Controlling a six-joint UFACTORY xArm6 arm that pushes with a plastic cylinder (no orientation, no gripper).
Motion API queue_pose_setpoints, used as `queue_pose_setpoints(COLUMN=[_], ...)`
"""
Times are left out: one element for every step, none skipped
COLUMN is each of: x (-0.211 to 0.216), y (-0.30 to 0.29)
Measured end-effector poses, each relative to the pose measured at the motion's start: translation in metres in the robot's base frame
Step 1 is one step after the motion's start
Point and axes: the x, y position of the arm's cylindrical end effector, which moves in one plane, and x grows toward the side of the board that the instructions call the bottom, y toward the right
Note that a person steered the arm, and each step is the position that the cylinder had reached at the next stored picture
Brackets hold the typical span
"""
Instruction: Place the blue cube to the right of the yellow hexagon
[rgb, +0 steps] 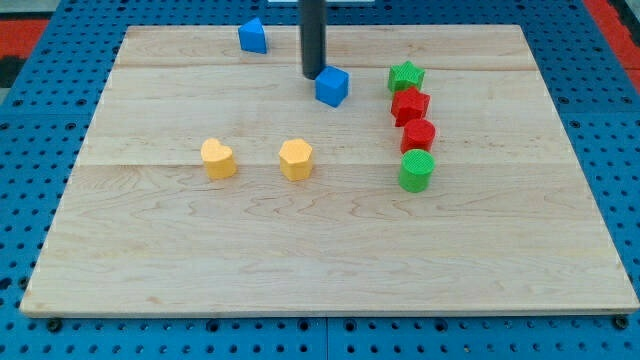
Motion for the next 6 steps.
queue_pose_setpoints(x=[0.014,0.049,0.077,0.091,0.082,0.082], y=[0.015,0.019,0.011,0.009,0.023,0.044])
